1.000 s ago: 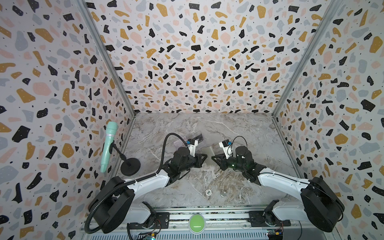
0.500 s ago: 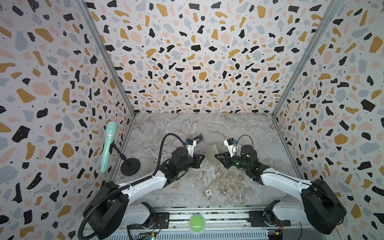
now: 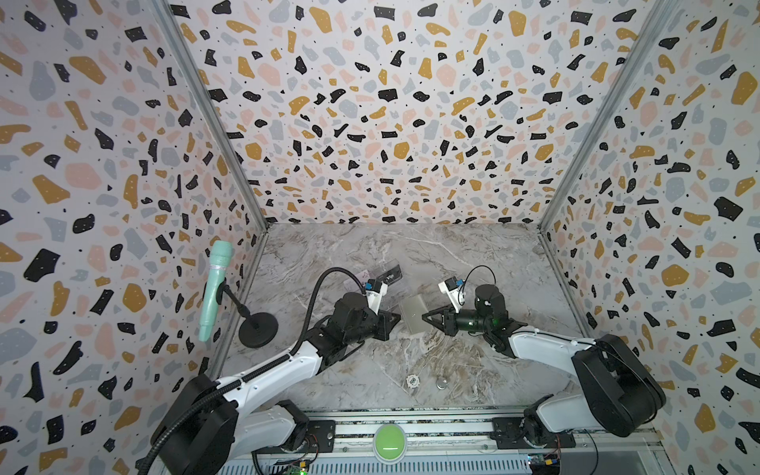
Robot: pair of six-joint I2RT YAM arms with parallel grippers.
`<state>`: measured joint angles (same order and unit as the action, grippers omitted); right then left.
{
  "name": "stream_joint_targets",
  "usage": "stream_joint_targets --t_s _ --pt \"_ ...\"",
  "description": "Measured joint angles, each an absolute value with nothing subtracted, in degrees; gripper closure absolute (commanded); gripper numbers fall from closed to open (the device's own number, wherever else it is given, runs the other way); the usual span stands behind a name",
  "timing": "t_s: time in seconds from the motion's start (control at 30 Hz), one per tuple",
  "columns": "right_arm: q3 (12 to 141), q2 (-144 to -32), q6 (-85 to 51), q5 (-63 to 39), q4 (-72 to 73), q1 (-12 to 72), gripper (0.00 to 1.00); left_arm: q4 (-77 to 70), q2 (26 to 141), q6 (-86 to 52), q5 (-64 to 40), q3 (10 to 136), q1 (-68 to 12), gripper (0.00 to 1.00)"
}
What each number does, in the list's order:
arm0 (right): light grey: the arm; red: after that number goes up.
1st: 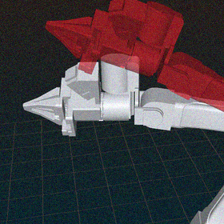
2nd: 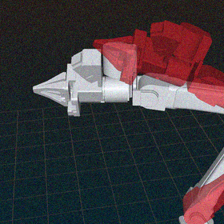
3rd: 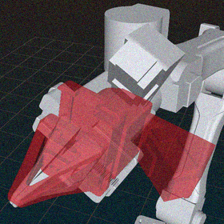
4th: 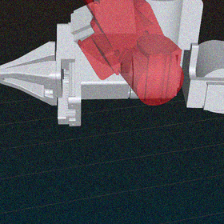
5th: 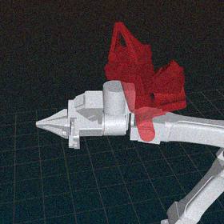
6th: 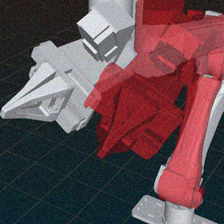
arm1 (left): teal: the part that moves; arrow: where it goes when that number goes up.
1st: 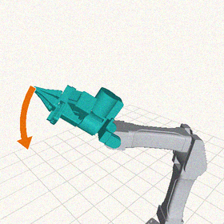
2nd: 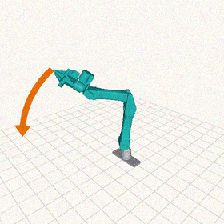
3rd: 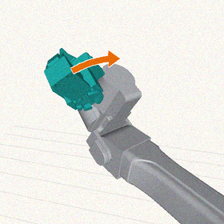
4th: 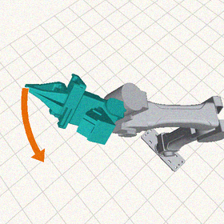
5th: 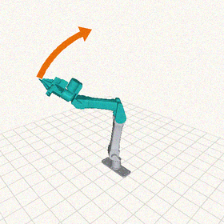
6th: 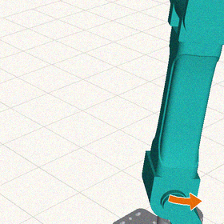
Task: Take the credit cards out of the card holder
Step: Open the button on the card holder.
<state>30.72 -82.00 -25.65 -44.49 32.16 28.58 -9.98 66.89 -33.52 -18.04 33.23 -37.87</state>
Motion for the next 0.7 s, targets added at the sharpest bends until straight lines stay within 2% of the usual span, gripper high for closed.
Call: stream_joint_targets --t_s 0.37,0.7 --pt "34.72 -89.65 -25.41 -47.55 29.91 28.58 0.92 -8.95 65.73 -32.53 -18.13 29.52 -37.5 1.0" --pt "34.57 -90.32 -26.39 -50.43 31.68 28.34 0.92 -7.7 63.22 -31.05 -17.74 28.64 -37.28 1.0"
